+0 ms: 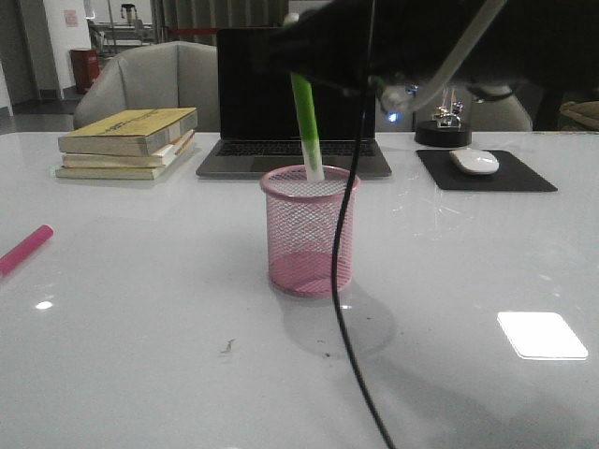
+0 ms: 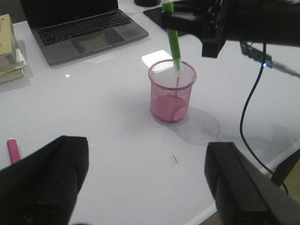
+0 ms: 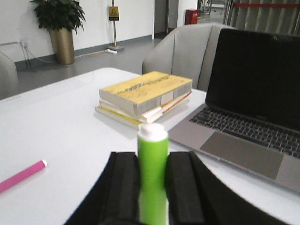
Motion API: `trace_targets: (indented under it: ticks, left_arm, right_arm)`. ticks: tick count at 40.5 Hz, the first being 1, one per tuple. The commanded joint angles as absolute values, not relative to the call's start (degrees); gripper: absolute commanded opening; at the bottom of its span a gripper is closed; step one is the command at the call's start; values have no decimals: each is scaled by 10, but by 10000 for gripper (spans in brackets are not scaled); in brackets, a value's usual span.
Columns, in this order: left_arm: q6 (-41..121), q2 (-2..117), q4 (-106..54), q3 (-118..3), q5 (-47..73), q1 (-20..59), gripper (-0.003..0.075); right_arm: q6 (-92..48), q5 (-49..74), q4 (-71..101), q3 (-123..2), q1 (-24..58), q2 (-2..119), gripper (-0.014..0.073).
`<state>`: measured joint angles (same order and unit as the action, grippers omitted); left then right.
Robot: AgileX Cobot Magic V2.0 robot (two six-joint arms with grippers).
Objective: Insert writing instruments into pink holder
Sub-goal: 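Lower the green highlighter into the pink holder and open the right gripper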
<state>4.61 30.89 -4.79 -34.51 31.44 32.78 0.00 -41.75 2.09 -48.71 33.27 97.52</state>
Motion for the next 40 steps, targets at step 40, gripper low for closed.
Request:
trace_targets:
  ticks: [40]
  left_arm:
    - [42,315,-55,-361,269,332,568]
  right_arm:
    - [7,466,-21,-661,331,654,487]
